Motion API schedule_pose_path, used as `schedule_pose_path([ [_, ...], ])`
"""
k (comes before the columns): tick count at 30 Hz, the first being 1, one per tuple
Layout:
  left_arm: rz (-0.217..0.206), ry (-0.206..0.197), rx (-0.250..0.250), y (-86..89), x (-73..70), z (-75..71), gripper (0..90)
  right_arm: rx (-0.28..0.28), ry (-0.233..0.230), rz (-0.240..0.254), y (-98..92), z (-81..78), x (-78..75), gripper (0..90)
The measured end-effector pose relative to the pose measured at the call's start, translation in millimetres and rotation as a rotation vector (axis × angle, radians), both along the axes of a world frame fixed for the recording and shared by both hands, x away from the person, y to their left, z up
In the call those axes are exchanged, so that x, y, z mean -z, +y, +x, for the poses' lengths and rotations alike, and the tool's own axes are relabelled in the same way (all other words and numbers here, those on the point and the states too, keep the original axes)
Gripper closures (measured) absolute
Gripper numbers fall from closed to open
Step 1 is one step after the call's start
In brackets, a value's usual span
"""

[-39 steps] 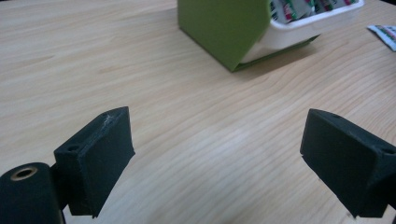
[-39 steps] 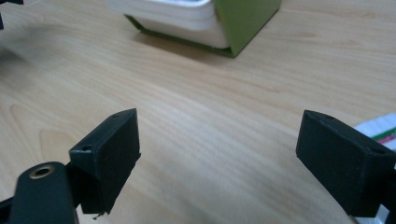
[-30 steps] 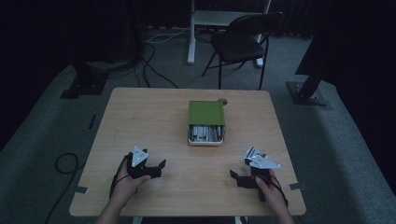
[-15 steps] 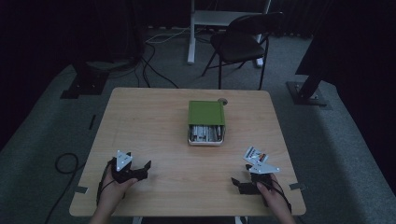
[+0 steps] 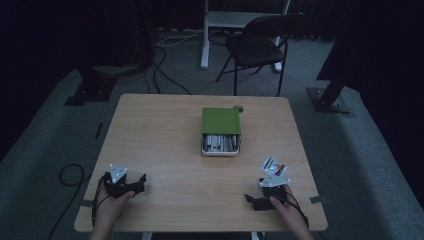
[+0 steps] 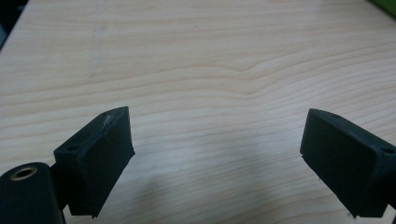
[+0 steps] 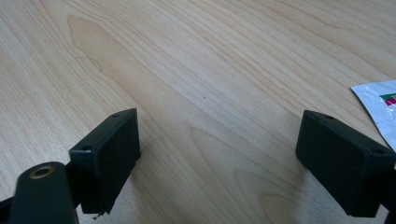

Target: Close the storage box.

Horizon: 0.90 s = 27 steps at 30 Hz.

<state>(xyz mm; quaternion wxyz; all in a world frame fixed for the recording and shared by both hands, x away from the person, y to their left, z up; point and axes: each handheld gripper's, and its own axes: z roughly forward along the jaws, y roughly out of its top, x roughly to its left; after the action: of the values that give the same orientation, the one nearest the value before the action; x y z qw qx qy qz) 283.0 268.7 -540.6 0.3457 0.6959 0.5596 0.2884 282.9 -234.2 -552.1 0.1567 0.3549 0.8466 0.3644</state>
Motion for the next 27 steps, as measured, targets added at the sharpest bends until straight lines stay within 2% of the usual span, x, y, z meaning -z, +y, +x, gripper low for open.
schedule_pose_path([
  [1,0.008,0.001,0.003,0.7,0.4,-0.1,10.2,0.001,0.001,0.001,-0.1,0.1,0.0,13.3],
  [3,-0.006,0.008,-0.008,2.3,1.6,-0.9,10.2,0.001,0.003,0.002,-0.2,0.3,0.1,13.3],
  [7,-0.002,0.021,-0.022,5.7,3.4,-2.7,10.2,0.002,0.008,0.006,-0.3,0.6,0.1,13.2],
  [10,0.012,0.037,-0.051,8.5,3.8,-2.4,10.2,0.002,0.008,0.006,-0.4,0.7,0.2,13.1],
  [15,0.023,0.065,-0.061,9.1,4.7,-1.9,10.2,0.001,0.007,0.005,-0.4,0.7,0.2,13.1],
  [18,0.028,0.089,-0.092,9.9,5.3,-2.0,10.1,0.002,0.008,0.004,-0.4,0.6,0.1,13.1],
  [22,0.058,0.138,-0.081,8.0,7.0,-1.4,9.9,0.001,0.008,0.005,-0.4,0.7,0.2,13.0],
  [25,0.049,0.145,-0.097,8.2,7.2,-0.9,8.4,0.002,0.008,0.004,-0.3,0.6,0.2,13.0],
  [27,0.025,0.157,-0.107,9.1,7.5,-0.5,8.3,0.001,0.008,0.004,-0.4,0.6,0.2,13.0],
])
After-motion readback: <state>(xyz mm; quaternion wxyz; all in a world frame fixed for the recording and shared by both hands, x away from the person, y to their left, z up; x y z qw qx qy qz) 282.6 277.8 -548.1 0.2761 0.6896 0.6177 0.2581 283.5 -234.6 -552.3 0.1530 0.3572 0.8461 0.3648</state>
